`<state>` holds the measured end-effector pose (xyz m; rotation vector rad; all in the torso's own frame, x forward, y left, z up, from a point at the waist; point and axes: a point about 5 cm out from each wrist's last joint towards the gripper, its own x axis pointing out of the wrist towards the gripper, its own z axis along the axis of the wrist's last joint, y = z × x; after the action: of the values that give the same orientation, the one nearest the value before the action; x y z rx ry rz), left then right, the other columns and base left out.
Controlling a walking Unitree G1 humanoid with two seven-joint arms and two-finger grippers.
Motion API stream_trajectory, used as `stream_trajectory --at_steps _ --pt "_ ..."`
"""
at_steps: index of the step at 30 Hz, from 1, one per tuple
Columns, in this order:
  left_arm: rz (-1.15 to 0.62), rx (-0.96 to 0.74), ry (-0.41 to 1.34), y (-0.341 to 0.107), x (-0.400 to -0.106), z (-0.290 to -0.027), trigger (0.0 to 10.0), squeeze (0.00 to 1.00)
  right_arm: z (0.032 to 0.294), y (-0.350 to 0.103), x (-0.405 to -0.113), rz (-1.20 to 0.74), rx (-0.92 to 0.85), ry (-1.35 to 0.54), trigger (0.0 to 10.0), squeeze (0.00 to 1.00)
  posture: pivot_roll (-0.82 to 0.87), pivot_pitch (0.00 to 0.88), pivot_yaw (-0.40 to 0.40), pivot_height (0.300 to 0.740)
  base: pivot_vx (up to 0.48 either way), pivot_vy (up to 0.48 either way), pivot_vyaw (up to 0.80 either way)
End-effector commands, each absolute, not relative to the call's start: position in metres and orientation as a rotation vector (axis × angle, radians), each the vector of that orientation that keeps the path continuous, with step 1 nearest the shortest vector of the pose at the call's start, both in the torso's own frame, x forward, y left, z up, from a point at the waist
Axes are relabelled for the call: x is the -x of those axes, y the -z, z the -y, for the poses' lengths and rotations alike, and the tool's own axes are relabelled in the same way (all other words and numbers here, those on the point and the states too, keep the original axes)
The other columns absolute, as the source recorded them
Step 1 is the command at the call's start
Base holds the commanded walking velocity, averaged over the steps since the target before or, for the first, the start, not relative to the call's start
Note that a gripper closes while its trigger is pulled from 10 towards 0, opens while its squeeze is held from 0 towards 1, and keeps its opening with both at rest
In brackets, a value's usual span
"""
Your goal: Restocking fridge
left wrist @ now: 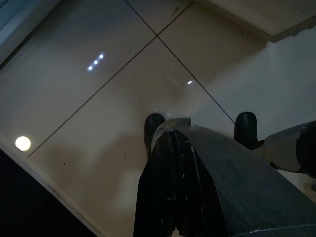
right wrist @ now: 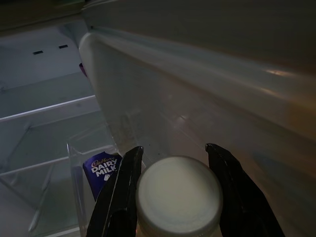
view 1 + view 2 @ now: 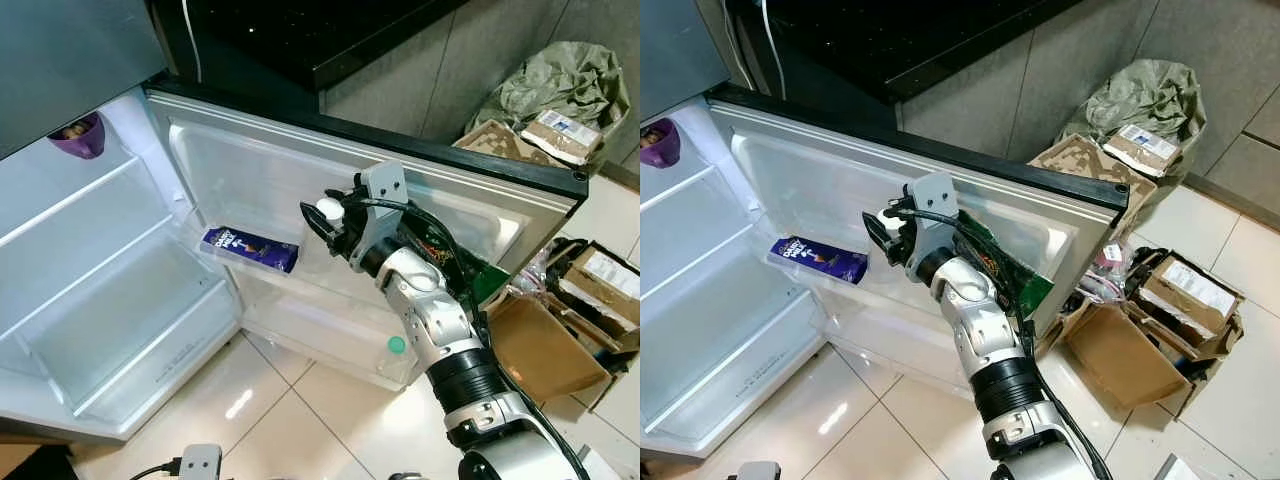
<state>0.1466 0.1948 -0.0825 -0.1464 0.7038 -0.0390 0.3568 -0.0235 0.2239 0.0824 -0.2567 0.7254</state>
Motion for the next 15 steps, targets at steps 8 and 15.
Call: stream_trajectory --at_steps 8,15 --pt "-0.83 0.175 0.043 0.097 -0.117 -0.186 10.0 0.0 0.027 -0.224 -0.348 0.276 -0.009 -0.762 10.0 0.0 -0.07 0.304 -0.001 0.74 0.0 0.0 0.0" --pt "-0.832 0.176 0.047 0.097 -0.12 -0.184 10.0 0.0 0.033 -0.235 -0.335 0.335 0.019 -0.777 10.0 0.0 -0.07 0.289 0.003 0.74 0.0 0.0 0.0"
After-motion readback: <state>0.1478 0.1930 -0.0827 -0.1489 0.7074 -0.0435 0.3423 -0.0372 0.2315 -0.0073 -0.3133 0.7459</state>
